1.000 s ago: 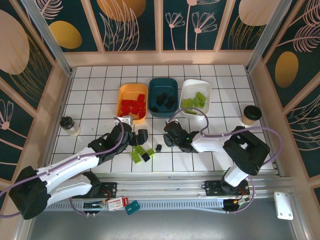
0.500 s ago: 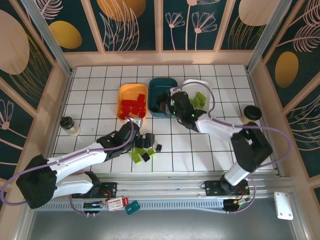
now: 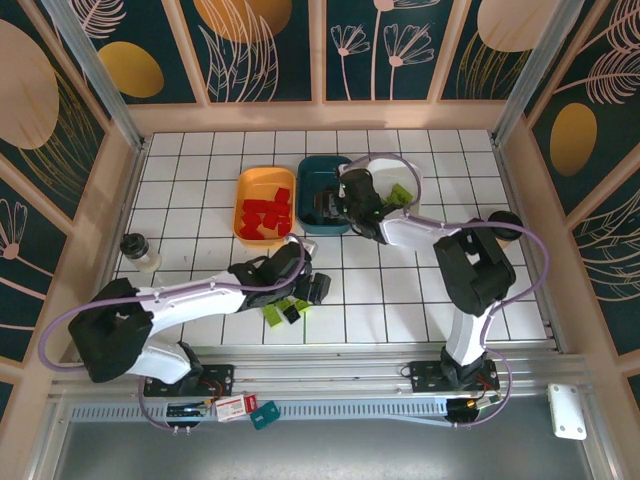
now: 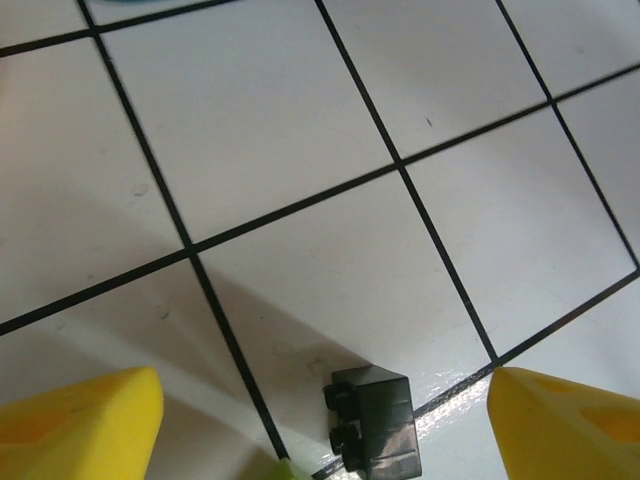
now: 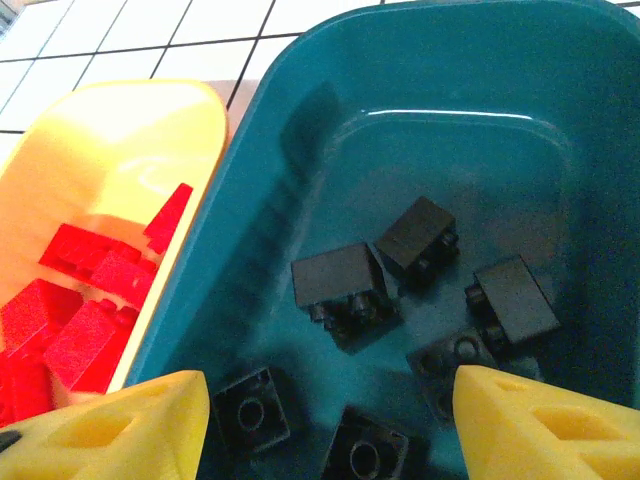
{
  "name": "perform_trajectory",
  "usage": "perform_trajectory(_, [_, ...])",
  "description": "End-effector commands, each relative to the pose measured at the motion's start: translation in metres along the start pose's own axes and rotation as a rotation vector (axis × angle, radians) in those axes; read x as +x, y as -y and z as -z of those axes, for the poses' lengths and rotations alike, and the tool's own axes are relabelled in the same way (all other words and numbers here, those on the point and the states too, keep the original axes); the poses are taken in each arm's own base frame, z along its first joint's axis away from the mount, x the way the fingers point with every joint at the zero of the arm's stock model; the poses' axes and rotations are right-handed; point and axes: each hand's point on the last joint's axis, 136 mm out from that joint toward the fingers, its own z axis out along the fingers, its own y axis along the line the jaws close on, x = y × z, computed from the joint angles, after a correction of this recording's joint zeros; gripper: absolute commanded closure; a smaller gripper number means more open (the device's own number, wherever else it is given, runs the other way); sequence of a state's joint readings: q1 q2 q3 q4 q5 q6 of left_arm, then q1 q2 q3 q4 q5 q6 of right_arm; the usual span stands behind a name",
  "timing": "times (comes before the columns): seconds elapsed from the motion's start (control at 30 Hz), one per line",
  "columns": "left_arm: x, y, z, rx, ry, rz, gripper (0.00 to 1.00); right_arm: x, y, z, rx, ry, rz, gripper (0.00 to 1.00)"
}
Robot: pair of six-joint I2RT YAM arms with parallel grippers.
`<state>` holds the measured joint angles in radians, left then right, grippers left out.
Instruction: Sort the legos into containers by color
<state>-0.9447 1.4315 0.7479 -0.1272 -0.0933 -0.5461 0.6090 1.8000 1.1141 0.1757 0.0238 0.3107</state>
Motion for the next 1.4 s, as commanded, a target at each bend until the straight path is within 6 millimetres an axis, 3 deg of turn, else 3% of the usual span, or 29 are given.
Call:
perform_trajectory(0.0, [0.007,0.006,-0.006,-0.006,-0.051,-0.060,0.18,-0.015,0.001,0.031,-0.013,0.078,-0.030,0.33])
perform_trajectory(0.43, [0.041,0.012,-0.031,-0.022,-0.181,-0.138,0.36,0.023,0.043,0.093,0.054,0.108,-0.095,0.33])
perform_trajectory(0.73, [0.035,0.025,-0.040,0.022,-0.168,-0.126,0.70,0.041,0.058,0.115,0.094,0.116,-0.117,0.32])
perform_trajectory(0.83, [0.023,0.024,-0.036,-0.004,-0.125,-0.125,0.83,0.043,0.059,0.123,0.090,0.126,-0.126,0.32])
perform_trajectory(0.93, [-0.003,0.026,-0.026,-0.015,-0.045,-0.117,0.85,0.048,0.060,0.130,0.079,0.132,-0.144,0.32])
perform_trajectory(1.03, [-0.043,0.025,-0.015,-0.021,0.042,-0.090,0.87,0.053,0.060,0.135,0.061,0.140,-0.162,0.32])
perform_trajectory(1.2, [-0.139,0.001,0.000,-0.035,0.235,0.019,0.88,0.065,0.060,0.137,0.044,0.123,-0.174,0.32])
perform_trajectory(1.3, [-0.182,-0.010,-0.009,-0.048,0.284,0.053,0.88,0.075,0.060,0.135,0.034,0.103,-0.179,0.32])
perform_trajectory(1.37, [-0.195,-0.020,-0.031,-0.064,0.277,0.081,0.88,0.081,0.059,0.135,0.030,0.089,-0.180,0.32])
